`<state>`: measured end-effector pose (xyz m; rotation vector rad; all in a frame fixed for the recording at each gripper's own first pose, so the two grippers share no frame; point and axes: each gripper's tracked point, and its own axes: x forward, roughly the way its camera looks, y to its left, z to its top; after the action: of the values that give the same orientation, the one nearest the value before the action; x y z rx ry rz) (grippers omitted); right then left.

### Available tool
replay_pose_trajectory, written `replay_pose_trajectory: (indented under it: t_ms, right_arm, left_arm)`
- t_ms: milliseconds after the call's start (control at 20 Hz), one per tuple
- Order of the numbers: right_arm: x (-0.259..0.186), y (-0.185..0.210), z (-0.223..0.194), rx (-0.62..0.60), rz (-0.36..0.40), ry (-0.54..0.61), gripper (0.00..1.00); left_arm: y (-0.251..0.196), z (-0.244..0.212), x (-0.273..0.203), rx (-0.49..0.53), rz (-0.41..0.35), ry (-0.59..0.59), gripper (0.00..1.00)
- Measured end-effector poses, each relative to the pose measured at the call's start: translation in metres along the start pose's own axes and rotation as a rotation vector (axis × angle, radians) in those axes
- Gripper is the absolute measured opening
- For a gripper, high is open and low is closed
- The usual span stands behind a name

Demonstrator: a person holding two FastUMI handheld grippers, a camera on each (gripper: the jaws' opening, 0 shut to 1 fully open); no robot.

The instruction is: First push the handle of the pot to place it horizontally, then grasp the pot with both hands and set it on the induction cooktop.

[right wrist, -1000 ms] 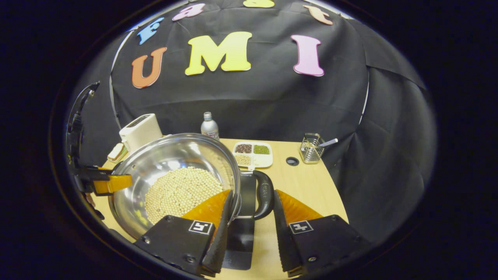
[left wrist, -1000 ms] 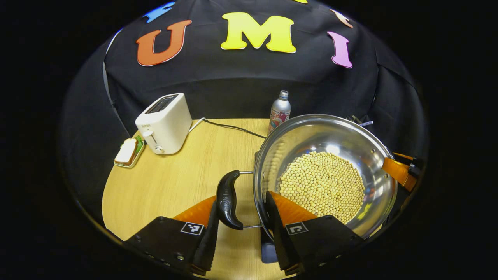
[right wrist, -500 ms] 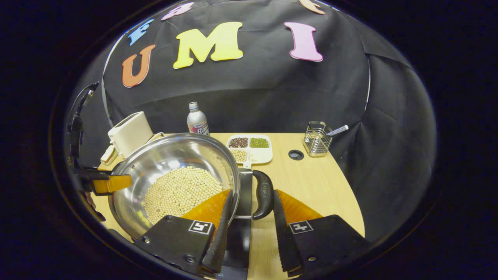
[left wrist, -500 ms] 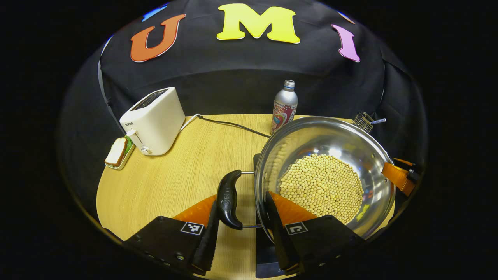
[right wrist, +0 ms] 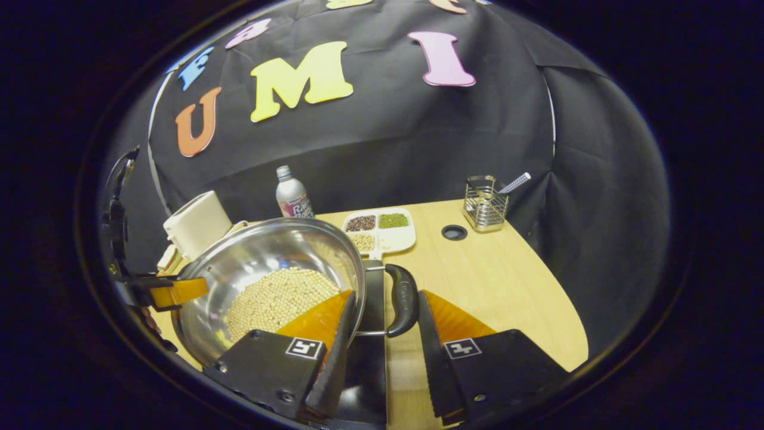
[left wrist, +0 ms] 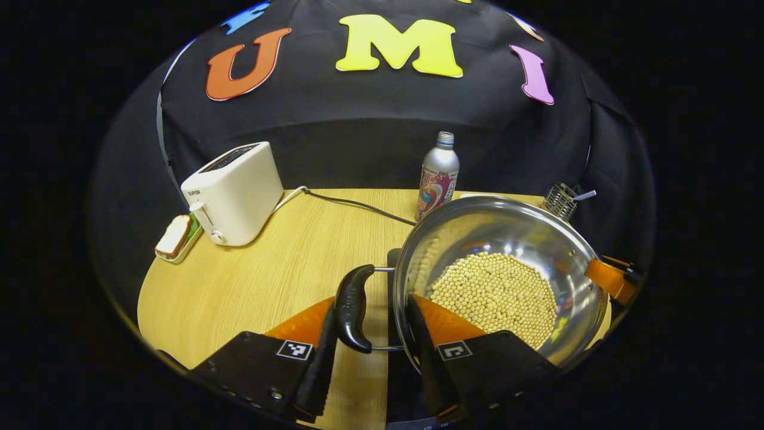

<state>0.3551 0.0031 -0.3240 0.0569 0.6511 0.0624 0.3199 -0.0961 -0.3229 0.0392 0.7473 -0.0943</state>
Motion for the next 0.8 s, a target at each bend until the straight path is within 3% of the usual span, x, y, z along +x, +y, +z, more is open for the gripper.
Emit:
replay_pose_trajectory:
  t_ms: [250, 300, 350, 400, 500, 550, 800]
  right_arm:
    - [0.001, -0.003, 0.000, 0.023, 0.021, -0.022, 0.66]
    - [0.000, -0.003, -0.001, 0.016, 0.021, -0.021, 0.71]
    - [-0.001, -0.008, -0.001, 0.006, 0.006, -0.022, 0.69]
    - [-0.004, -0.010, 0.000, 0.000, -0.002, -0.025, 0.77]
    - [-0.015, -0.009, 0.004, -0.008, -0.001, -0.056, 0.87]
    - [-0.022, -0.010, 0.008, -0.012, -0.001, -0.086, 0.84]
    - [-0.069, -0.008, 0.008, -0.023, -0.005, -0.159, 0.91]
  left_arm:
    - [0.000, 0.005, 0.001, -0.033, -0.020, -0.028, 0.62]
    - [0.002, 0.006, 0.001, -0.036, -0.016, -0.037, 0.63]
    - [0.006, 0.007, 0.002, -0.045, -0.006, -0.039, 0.74]
    - [0.008, 0.008, 0.001, -0.048, 0.001, -0.046, 0.65]
    - [0.012, 0.004, -0.007, -0.059, 0.003, -0.036, 0.89]
    - [0.012, 0.006, -0.013, -0.068, -0.006, -0.049, 0.93]
    - [0.018, 0.012, -0.066, -0.055, 0.013, -0.127, 0.96]
